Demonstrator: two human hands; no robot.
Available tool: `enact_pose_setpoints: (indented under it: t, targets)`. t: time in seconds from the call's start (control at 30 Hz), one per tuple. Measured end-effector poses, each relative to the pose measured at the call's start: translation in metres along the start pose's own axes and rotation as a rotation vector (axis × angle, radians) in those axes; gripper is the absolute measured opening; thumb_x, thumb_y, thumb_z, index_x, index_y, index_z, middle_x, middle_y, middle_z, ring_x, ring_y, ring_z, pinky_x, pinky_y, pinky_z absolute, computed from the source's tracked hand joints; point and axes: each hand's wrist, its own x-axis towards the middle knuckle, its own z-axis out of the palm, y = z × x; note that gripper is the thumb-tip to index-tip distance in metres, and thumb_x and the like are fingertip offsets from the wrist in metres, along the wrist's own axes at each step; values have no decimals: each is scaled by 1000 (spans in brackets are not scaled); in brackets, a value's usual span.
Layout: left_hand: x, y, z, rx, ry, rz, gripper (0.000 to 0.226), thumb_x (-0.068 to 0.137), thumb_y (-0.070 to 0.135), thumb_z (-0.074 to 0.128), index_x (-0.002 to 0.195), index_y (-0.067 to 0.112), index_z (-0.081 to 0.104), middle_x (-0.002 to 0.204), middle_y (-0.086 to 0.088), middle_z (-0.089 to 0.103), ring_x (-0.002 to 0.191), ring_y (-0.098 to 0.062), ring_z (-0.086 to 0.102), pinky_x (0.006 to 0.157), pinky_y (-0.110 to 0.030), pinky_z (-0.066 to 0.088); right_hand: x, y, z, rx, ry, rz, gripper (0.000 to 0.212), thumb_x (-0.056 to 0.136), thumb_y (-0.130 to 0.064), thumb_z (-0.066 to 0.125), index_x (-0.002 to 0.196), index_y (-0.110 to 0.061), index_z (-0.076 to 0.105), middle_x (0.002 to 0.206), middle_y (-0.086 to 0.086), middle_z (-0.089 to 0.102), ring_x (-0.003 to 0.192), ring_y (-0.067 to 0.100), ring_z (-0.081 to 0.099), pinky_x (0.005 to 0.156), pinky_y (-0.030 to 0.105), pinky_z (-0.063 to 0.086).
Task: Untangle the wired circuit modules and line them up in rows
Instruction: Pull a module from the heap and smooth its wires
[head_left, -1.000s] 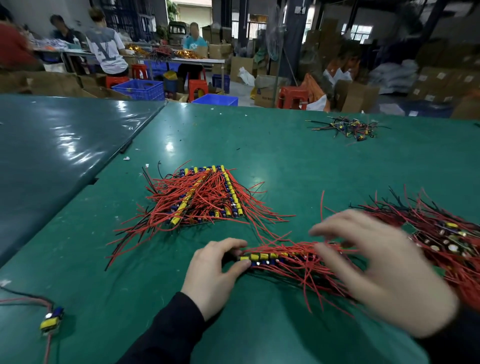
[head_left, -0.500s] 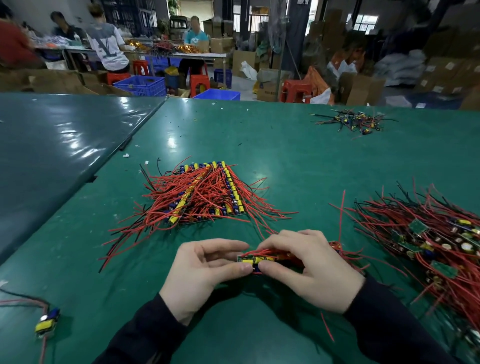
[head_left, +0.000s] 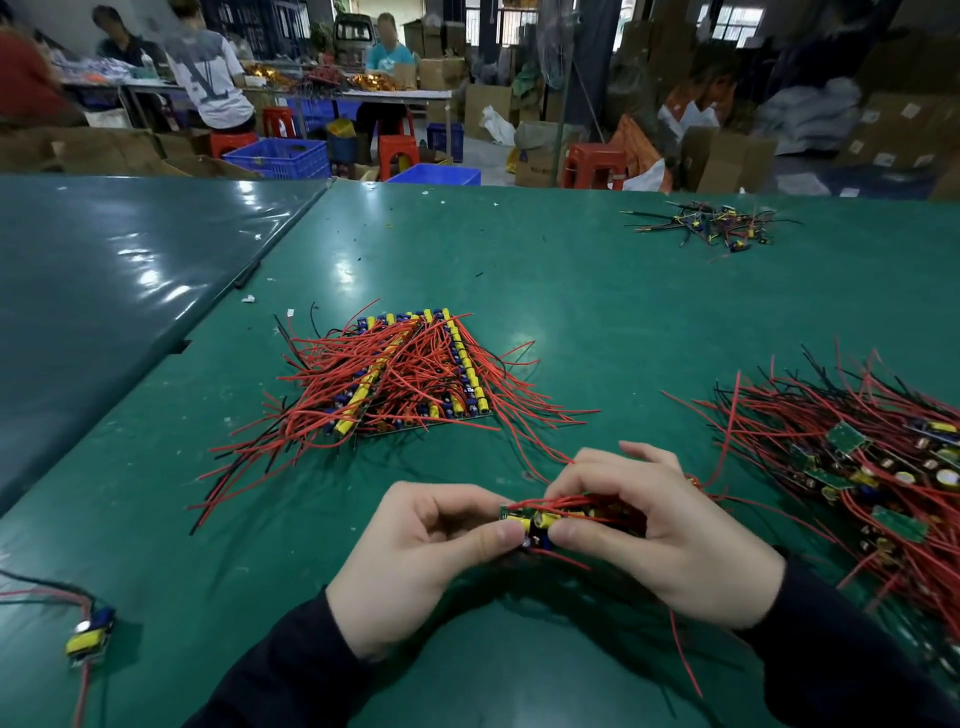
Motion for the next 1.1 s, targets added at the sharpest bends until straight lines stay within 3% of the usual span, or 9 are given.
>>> enact_pose_setpoints:
  t: [0.2,0.3,0.47,0.6,0.73,0.83,0.9,0.97,1.1]
  targets:
    - [2,0,-9,-218,-47,-104,31,64,22,80,77,-4,70,72,-14,65,64,-17,62,63,-23,54,1,-4,-4,109,27,-61,13,83,-41,60,92,-34,64,87,-20,61,88,-1,56,102,43,25]
    - [4,1,-9,-189,91,-106,11,70,9,77,75,0,73,69,-13,68,59,-16,63,59,-23,55,-1,-2,2,-64,110,13,21,80,-49,58,98,-40,62,94,-23,64,97,-6,55,110,40,15]
    - [8,0,-14,7,375,-77,15,81,-4,63,89,6,71,66,-9,68,55,-15,66,54,-20,53,-4,4,9,-336,114,127,30,86,-44,60,115,-40,54,105,-21,56,111,1,50,111,36,7]
    - [6,13,-14,-72,311,-55,7,68,7,72,73,10,74,69,-14,68,63,-23,69,52,-24,54,0,1,5,-367,409,80,30,79,-37,63,109,-33,63,119,-7,55,118,11,50,108,48,25]
    - [2,23,-16,-145,261,28,18,63,8,76,77,20,74,80,-15,73,74,-28,71,53,-25,53,1,-9,-6,13,748,-86,15,83,-22,62,96,-19,68,103,-2,64,104,13,60,92,30,44]
    - [2,25,-18,-206,276,46,30,53,1,80,74,21,73,82,-18,73,76,-29,72,55,-26,55,1,-11,-15,721,799,76,12,82,-11,61,84,-19,71,88,-1,71,84,12,66,76,22,52]
    - [2,24,-18,-194,252,38,25,50,13,82,72,20,73,80,-18,73,76,-28,72,57,-26,56,3,-8,-18,1058,778,213,18,87,-6,53,83,-13,69,83,3,69,74,16,66,66,22,54]
    - [2,22,-17,-191,188,32,23,54,20,86,73,17,73,77,-18,73,77,-28,72,59,-26,56,3,-6,-19,1195,672,331,21,91,0,43,88,-4,64,79,7,68,64,16,65,57,20,54]
    - [1,17,-13,-189,112,77,40,49,43,89,72,14,74,87,-16,73,86,-27,70,72,-24,53,2,-13,-3,1125,110,492,21,80,-10,54,92,1,66,83,16,70,57,20,66,52,23,55]
